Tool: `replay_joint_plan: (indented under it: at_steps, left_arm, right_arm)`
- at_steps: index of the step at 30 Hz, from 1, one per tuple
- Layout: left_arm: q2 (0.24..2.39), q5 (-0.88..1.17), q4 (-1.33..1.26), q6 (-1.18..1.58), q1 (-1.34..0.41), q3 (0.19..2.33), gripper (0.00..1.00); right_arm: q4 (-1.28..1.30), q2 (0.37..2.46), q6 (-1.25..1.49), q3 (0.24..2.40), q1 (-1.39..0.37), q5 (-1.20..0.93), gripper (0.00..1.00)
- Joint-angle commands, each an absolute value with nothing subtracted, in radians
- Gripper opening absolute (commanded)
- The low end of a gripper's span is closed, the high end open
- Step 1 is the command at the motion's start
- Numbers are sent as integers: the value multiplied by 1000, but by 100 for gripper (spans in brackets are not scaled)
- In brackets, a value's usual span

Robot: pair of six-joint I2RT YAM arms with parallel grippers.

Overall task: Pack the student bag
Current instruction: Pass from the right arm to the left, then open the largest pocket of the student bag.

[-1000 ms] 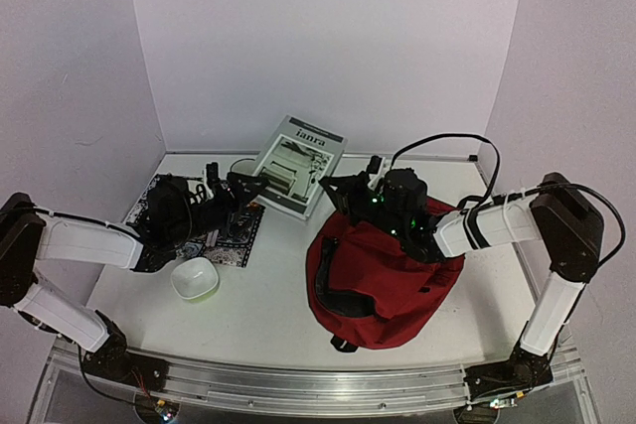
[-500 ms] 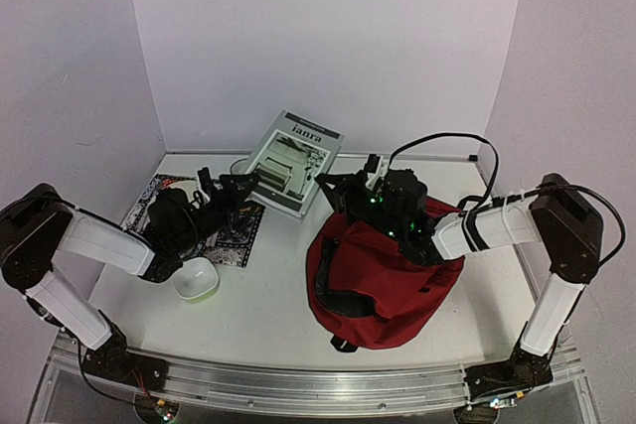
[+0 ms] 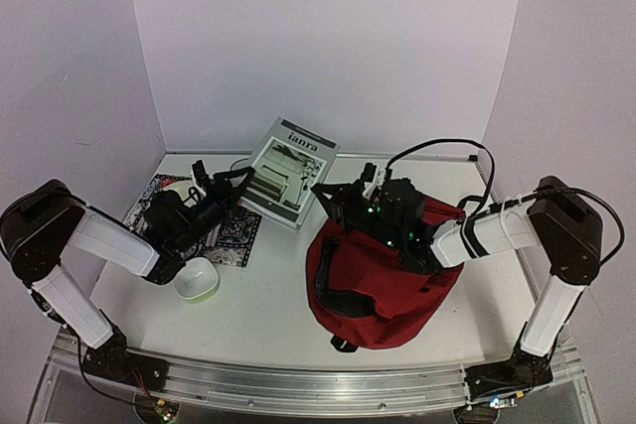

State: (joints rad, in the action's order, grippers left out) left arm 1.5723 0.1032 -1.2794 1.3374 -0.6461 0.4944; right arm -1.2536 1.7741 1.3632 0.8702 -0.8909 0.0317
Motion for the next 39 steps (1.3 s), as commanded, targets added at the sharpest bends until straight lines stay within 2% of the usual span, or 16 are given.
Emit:
replay_joint_plan:
  at_steps: [1, 4, 9, 13, 17, 22, 27, 32, 39]
  left_arm:
    - [1562, 103, -1347, 1341, -638, 482, 47]
    - [1555, 102, -1347, 1344, -631, 468, 40]
    - [1553, 113, -1346, 1353, -604, 443, 39]
    - [1546, 127, -1345, 1348, -576, 424, 38]
    - [1543, 162, -1336, 1346, -539, 415, 39]
    - [1565, 248, -1302, 1373, -480, 425, 40]
    - [1593, 338, -1270, 1387, -437, 453, 40]
    - [1597, 408, -1228, 1383, -410, 471, 40]
    - [1523, 428, -1052, 1319, -391, 498, 41]
  right_arm:
    - [-1365, 1725, 1337, 863, -896, 42, 0]
    - [-1347, 1716, 1306, 858, -896, 44, 3]
    - [-1163, 1666, 1195, 870, -896, 30, 17]
    - [-847, 1585, 1019, 919, -891, 26, 34]
    - [-388, 1550, 792, 1070, -891, 12, 52]
    - [9, 1522, 558, 1186, -916, 77, 64]
    - [330, 1543, 353, 1320, -1008, 209, 73]
    - [543, 1598, 227, 1412, -1109, 284, 78]
    - [660, 1666, 146, 1425, -1253, 454, 83]
